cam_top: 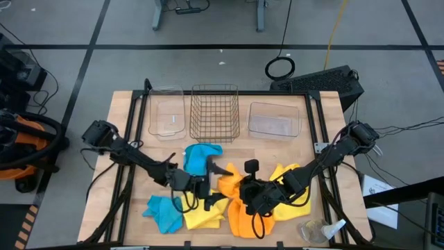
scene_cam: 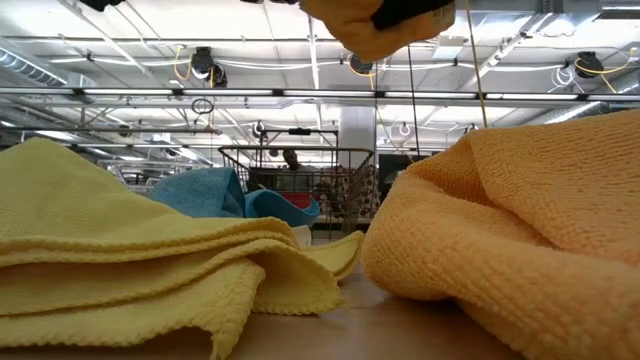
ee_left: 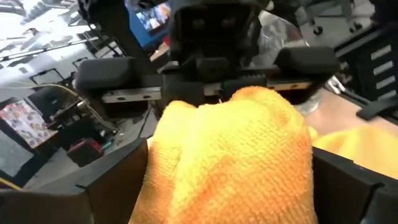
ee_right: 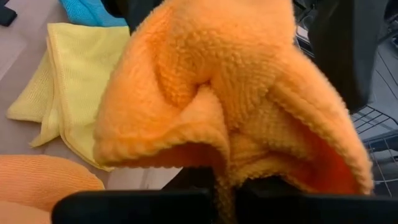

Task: Sort microfiber towel by color & place in baskets
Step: Put the top orange microfiber cloth into the left transparent bin

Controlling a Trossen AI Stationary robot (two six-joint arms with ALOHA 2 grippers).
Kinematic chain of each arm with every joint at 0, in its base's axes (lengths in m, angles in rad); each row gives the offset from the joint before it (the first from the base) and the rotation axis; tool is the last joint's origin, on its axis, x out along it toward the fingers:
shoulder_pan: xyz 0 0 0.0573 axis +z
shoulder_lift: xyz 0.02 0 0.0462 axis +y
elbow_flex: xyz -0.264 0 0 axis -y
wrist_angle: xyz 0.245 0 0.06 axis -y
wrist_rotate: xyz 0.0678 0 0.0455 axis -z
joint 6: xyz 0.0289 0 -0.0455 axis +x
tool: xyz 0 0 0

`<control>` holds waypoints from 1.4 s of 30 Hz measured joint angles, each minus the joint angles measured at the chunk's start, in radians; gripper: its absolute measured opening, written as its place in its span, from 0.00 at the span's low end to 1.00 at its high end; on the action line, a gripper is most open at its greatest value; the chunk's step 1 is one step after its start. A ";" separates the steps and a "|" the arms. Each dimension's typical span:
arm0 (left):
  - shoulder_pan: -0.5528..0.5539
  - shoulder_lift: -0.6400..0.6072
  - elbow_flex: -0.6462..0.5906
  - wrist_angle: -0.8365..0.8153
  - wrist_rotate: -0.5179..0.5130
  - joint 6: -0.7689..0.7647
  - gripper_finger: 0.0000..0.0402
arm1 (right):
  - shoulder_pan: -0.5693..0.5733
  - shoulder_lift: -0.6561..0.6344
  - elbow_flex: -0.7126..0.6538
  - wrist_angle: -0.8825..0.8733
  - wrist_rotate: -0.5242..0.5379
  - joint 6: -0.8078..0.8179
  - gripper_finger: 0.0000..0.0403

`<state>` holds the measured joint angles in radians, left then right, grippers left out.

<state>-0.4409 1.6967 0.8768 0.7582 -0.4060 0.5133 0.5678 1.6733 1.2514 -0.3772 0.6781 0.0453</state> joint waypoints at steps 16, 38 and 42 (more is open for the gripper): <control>0.015 0.000 0.020 -0.076 0.057 0.049 0.21 | 0.002 0.000 0.000 0.005 -0.004 0.062 0.07; 0.020 -0.180 0.020 -0.385 -0.173 -0.118 0.14 | 0.003 0.000 0.000 -0.461 0.000 0.518 0.47; 0.020 -0.260 0.019 -0.545 -0.248 -0.273 0.14 | 0.003 0.000 0.000 -0.506 -0.004 0.557 0.45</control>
<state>-0.4210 1.4363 0.8963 0.2127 -0.6539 0.2405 0.5707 1.6733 1.2514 -0.8831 0.6737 0.6022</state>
